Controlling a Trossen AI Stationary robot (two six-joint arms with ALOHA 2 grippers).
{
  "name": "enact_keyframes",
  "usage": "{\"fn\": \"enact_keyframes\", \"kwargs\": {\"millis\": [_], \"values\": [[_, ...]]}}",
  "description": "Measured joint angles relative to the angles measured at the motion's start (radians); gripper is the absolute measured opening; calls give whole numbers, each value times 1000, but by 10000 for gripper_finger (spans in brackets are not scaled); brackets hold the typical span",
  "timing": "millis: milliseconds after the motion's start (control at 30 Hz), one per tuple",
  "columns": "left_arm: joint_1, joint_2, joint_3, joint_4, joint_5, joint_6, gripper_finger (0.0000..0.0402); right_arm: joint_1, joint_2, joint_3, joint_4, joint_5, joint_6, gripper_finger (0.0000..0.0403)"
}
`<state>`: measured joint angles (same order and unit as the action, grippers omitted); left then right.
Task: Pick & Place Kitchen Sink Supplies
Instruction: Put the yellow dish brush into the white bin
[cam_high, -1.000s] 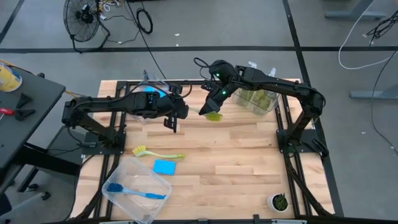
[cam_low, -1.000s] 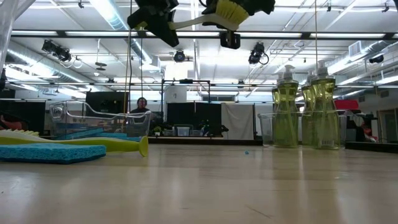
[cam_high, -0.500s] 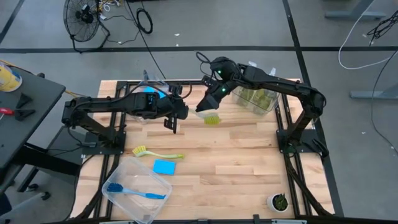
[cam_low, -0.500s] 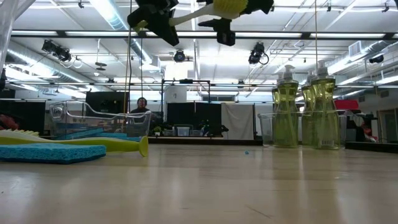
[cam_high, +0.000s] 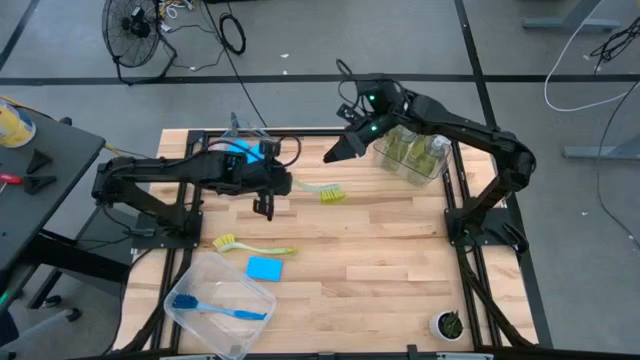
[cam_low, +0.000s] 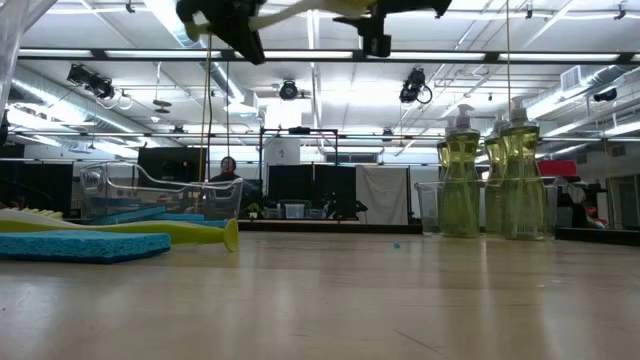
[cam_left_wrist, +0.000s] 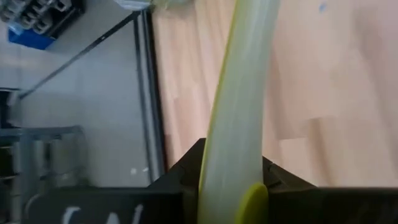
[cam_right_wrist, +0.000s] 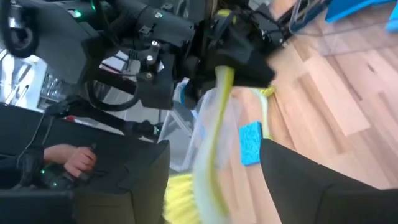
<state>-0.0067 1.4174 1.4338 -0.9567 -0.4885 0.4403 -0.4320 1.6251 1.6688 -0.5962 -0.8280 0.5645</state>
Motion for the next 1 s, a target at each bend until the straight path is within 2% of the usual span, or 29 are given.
{"fn": "enact_keyframes", "kwargs": {"millis": [100, 300, 533, 833, 1000], "values": [[-31, -42, 0, -26, 40, -81, 58, -8, -21, 0, 1, 10, -6, 246], [-110, -127, 0, -79, 181, -297, 57, -10, -39, 0, -10, 71, -51, 247], [-253, -170, 0, -172, 297, -581, 56, -10, -39, 0, -27, 124, -66, 247], [-469, -176, 0, -187, 396, -783, 64, -10, -38, 0, -28, 147, -74, 247], [-583, -175, 0, -158, 403, -852, 55, -10, -38, 0, -34, 183, -75, 247]]}}
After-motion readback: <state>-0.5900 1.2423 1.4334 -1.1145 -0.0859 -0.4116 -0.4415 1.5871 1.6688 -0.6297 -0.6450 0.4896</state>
